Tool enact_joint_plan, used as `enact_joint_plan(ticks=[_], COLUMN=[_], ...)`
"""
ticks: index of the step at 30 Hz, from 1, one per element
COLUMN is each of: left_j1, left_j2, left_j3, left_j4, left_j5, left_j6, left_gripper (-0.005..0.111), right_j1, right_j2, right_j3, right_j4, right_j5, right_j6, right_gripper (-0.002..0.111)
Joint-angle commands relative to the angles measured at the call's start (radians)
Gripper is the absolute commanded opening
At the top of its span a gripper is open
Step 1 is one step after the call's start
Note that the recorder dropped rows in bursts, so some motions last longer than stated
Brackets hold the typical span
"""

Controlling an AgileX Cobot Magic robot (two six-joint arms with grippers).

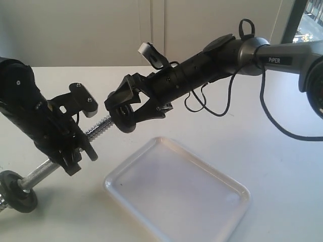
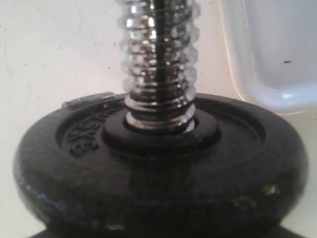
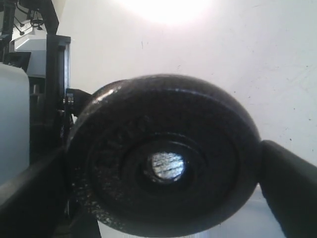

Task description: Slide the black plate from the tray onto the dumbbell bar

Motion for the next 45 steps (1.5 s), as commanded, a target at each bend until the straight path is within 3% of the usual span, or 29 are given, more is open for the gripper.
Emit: enact_joint_plan(ticks=[1, 19, 25, 45], left_j1=[-0.006, -0.006, -0.006, -0.007], left_j2=[-0.075, -0.071, -0.065, -0.047], left_j3=[-0.042, -0.042, -0.042, -0.042], left_j4=[-0.034, -0.034, -0.037, -0.041], left_j5=[-0.089, -0.089, -0.089, -0.089], left_j6=[0.014, 0.011, 0.011, 0.014], left_gripper=[0.0, 0.0, 0.0, 0.0], right_j1=[-0.024, -0.111, -0.147, -0.108], right_j2=[-0.009, -0.009, -0.009, 0.002], right_j3=[-0.002, -0.002, -0.002, -0.002], right_j4=[0.038, 0.053, 0.164, 0.226], right_j5=[0.032, 0.032, 0.032, 0.032], right_j6=[-0.016, 0.0, 0.0, -0.002], right_gripper=[0.0, 0.0, 0.0, 0.0])
